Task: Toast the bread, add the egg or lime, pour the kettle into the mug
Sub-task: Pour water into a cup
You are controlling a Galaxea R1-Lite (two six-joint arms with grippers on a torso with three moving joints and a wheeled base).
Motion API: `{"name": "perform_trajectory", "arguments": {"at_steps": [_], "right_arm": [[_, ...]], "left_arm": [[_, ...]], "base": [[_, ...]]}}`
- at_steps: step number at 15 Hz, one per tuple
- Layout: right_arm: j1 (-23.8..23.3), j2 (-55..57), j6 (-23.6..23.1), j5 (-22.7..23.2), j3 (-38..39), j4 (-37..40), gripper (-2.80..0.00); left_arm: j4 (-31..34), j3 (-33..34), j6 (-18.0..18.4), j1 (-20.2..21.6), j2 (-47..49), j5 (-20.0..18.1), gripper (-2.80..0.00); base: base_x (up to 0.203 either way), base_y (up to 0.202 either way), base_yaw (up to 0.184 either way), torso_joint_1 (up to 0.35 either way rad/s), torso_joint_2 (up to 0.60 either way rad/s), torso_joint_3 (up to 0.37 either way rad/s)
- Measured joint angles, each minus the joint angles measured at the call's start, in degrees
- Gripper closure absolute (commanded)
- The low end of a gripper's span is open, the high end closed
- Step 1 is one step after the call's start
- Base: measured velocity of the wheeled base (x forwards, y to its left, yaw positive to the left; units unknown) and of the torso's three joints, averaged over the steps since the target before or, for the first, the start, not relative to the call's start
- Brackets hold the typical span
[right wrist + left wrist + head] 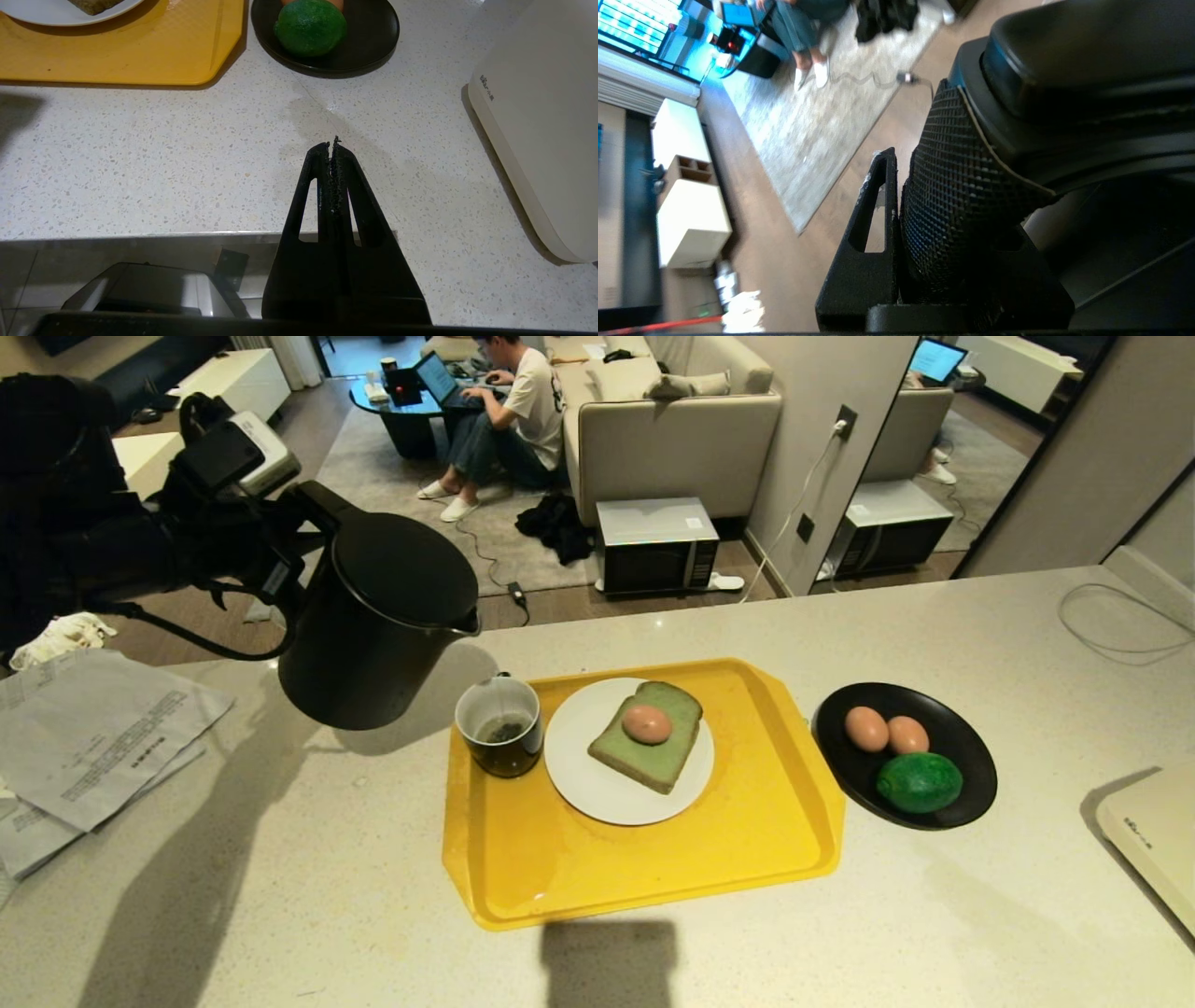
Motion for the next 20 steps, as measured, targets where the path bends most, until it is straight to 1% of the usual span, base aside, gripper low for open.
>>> {"name": "perform_trajectory", "arguments": {"at_steps": [3, 4, 6, 11, 13, 16, 18, 20], "right_arm": [[0.0, 0.0, 0.0, 0.0, 0.0, 0.0, 0.00], [0.0, 0.0, 0.0, 0.0, 0.0, 0.0, 0.00], [0.0, 0.0, 0.0, 0.0, 0.0, 0.0, 0.00], [0.0, 0.0, 0.0, 0.0, 0.0, 0.0, 0.00], [0.0, 0.0, 0.0, 0.0, 0.0, 0.0, 0.00], [0.0, 0.0, 0.0, 0.0, 0.0, 0.0, 0.00], [0.0, 0.0, 0.0, 0.0, 0.0, 0.0, 0.00], [0.0, 0.0, 0.0, 0.0, 0.0, 0.0, 0.00]], "left_arm": [[3.5, 0.1, 4.7, -1.0, 0.0, 2.5, 0.00], [4.5, 0.2, 5.8, -1.3, 0.0, 2.8, 0.00], [5.2, 0.2, 6.9, -1.8, 0.2, 3.3, 0.00], [5.5, -0.2, 10.5, -4.0, 0.2, 10.1, 0.00], [5.5, -1.1, 13.0, -4.8, 0.2, 12.6, 0.00], [5.5, -2.9, 15.9, -6.7, 0.2, 17.6, 0.00], [5.5, -3.9, 17.0, -7.8, 0.2, 19.7, 0.00], [5.6, -4.2, 17.9, -8.8, 0.2, 21.0, 0.00]], "base": [[0.000, 0.000, 0.000, 0.000, 0.00, 0.000], [0.000, 0.000, 0.000, 0.000, 0.00, 0.000], [0.000, 0.000, 0.000, 0.000, 0.00, 0.000], [0.000, 0.000, 0.000, 0.000, 0.00, 0.000], [0.000, 0.000, 0.000, 0.000, 0.00, 0.000], [0.000, 0.000, 0.000, 0.000, 0.00, 0.000], [0.000, 0.000, 0.000, 0.000, 0.00, 0.000], [0.000, 0.000, 0.000, 0.000, 0.00, 0.000]]}}
